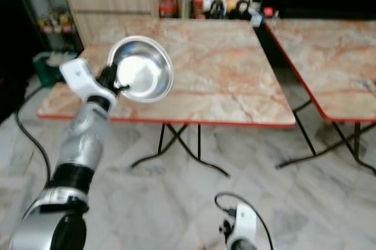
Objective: Setting the table
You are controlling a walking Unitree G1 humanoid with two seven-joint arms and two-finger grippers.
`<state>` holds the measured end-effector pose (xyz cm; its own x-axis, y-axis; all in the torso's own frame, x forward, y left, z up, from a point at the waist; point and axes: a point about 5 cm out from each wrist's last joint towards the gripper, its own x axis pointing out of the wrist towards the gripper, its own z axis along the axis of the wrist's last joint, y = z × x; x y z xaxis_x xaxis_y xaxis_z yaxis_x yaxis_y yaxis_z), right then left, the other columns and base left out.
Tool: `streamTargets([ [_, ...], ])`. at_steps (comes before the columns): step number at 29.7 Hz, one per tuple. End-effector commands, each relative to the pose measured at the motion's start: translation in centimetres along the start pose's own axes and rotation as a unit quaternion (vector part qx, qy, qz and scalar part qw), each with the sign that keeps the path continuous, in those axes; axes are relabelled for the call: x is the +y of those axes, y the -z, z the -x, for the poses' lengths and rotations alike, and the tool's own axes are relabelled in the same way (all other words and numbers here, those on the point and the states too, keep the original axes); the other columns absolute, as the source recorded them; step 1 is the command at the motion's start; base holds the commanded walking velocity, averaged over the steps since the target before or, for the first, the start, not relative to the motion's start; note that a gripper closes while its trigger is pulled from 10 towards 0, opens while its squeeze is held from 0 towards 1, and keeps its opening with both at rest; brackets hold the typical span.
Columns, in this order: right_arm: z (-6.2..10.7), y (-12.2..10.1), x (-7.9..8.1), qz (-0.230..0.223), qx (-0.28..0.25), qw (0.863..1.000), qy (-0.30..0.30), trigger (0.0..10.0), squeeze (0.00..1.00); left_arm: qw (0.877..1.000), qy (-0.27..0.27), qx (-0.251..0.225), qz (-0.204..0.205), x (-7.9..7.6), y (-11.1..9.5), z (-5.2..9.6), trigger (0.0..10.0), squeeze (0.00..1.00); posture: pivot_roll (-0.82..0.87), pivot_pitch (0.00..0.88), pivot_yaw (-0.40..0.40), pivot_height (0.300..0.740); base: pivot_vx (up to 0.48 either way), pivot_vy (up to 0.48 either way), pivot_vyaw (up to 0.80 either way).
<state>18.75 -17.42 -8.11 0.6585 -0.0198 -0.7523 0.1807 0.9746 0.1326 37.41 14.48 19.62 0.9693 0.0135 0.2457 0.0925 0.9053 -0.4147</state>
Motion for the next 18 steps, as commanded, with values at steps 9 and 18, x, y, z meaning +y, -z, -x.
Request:
streamTargets([
  [9, 0.03, -0.14, -0.64, 0.003, 0.001, 1.000, 0.008, 10.0, 0.00, 1.000, 0.023, 0.002, 0.002, -1.20, 0.19, 0.00, 10.0, 0.00, -0.03, 0.000, 0.004, 0.736, 0.331, 0.000, -0.19],
  [18, 0.02, -0.19, -0.50, 0.008, -0.003, 1.000, 0.006, 10.0, 0.00, 1.000, 0.030, 0.004, 0.001, -1.48, 0.30, 0.02, 10.0, 0.00, -0.03, 0.000, 0.007, 0.736, 0.331, 0.000, -0.05],
])
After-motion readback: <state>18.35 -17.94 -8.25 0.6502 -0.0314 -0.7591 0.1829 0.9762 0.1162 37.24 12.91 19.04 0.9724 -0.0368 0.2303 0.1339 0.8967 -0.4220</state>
